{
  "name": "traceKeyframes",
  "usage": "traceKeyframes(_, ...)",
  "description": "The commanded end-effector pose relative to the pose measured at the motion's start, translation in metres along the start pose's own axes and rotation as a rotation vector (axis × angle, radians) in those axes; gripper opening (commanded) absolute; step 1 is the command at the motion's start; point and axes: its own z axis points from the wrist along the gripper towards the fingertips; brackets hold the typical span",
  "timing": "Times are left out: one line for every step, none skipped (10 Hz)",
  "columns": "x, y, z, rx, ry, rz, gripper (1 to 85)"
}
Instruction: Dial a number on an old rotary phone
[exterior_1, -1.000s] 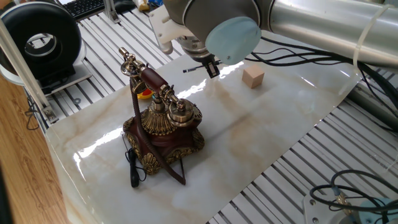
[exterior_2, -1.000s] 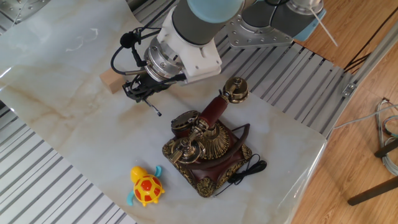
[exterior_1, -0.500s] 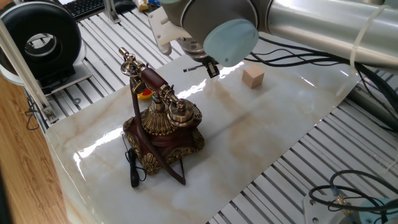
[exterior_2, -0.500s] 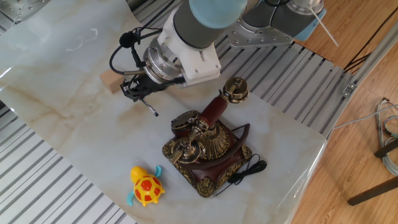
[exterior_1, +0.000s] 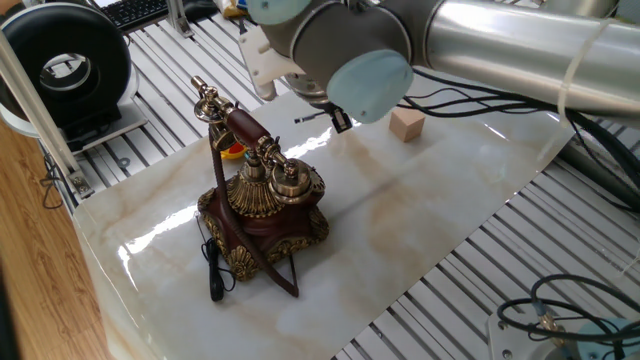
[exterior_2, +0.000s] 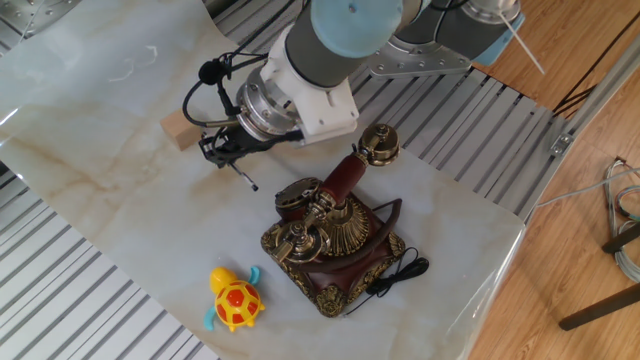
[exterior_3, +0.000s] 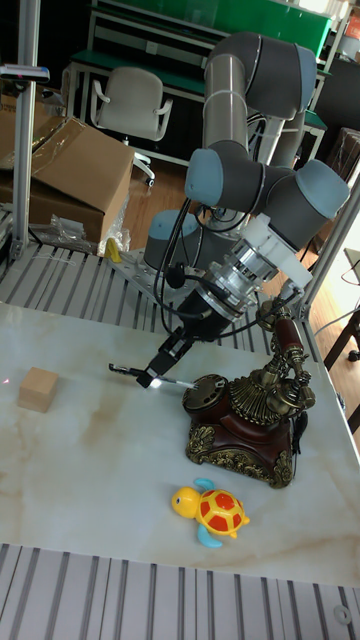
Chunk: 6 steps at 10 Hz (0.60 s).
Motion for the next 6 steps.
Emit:
traceKeyframes(0.002, 0.003, 0.0, 0.0, -0.02, 0.003, 1.3)
traceKeyframes(0.001, 0.003, 0.0, 0.001, -0.027, 0.004, 1.3)
traceKeyframes(-0.002, 0.008, 0.0, -0.017, -0.037, 0.02, 1.3)
traceKeyframes(-0.005, 0.012, 0.0, -0.032, -0.047, 0.054, 1.3)
traceKeyframes(-0.018, 0.024, -0.002, -0.088, -0.092, 0.138, 1.3)
traceKeyframes(-0.017, 0.029, -0.002, -0.105, -0.089, 0.138, 1.3)
